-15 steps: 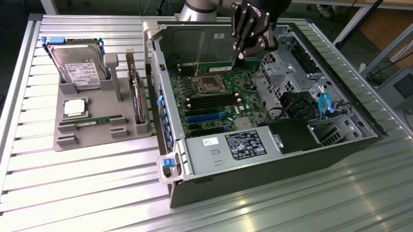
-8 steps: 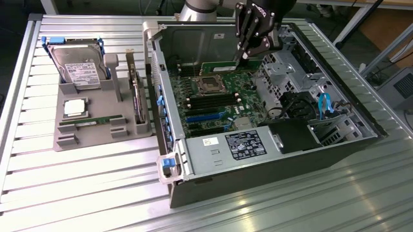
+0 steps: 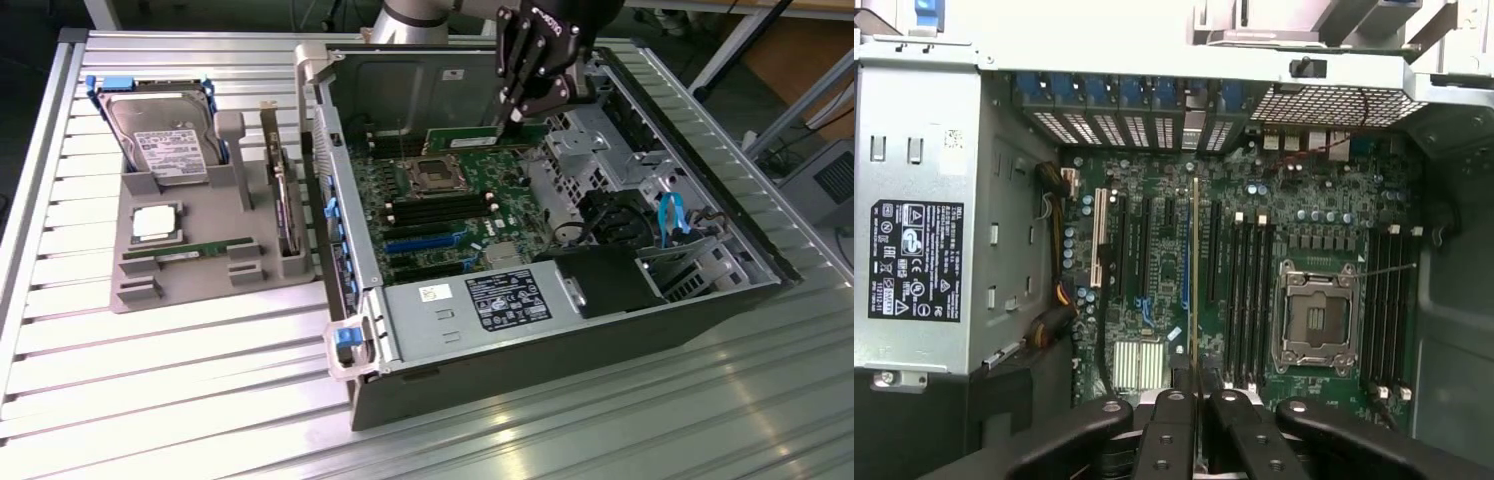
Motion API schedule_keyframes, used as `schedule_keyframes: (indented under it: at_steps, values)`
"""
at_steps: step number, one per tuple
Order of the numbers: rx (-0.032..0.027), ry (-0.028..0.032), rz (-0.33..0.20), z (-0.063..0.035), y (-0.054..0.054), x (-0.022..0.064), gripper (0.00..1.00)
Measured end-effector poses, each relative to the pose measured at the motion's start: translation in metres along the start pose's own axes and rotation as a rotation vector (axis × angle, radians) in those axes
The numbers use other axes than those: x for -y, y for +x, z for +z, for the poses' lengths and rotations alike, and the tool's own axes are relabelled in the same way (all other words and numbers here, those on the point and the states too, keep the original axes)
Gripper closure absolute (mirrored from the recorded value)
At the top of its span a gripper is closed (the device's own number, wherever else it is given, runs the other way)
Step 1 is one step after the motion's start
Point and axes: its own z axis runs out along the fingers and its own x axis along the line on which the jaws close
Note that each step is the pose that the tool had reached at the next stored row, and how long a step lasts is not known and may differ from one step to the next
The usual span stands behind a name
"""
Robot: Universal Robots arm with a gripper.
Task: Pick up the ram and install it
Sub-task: 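Pick up the ram and move it above insertion slot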
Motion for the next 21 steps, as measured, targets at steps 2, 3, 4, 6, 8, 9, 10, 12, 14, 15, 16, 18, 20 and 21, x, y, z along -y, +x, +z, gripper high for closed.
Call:
schedule_keyframes:
  at_steps: [2,3,4,6,8,9,10,12,14,15,16,18,20,21]
  values:
    - [0.0001,-0.0005,0.0,-0.0001,0.0,0.0026,0.88]
    - [0.0001,-0.0007,0.0,-0.0001,0.0,0.0039,0.88]
    - [0.0,-0.001,0.0,-0.0002,0.0,0.0052,0.88]
    - [0.0001,-0.0014,0.0,-0.0003,0.0,0.0077,0.88]
    - [0.0001,-0.0019,0.0,-0.0005,0.001,0.011,0.88]
    - [0.0001,-0.002,0.0,-0.0005,0.001,0.0123,0.88]
    - [-0.0002,-0.0023,0.0,-0.0006,0.0,0.0144,0.88]
    - [-0.0003,-0.0024,0.0,-0.0008,-0.001,0.0165,0.88]
    - [-0.0003,-0.0024,0.0,-0.0008,-0.002,0.0176,0.88]
    - [-0.0003,-0.0024,0.0,-0.0009,-0.004,0.0181,0.88]
    - [-0.0003,-0.0024,-0.001,-0.0009,-0.005,0.0184,0.88]
    - [-0.0005,-0.0025,-0.002,-0.001,-0.008,0.0191,0.88]
    - [-0.0006,-0.0024,-0.003,-0.0011,-0.012,0.0197,0.88]
    - [-0.0005,-0.0023,-0.004,-0.001,-0.015,0.0201,0.88]
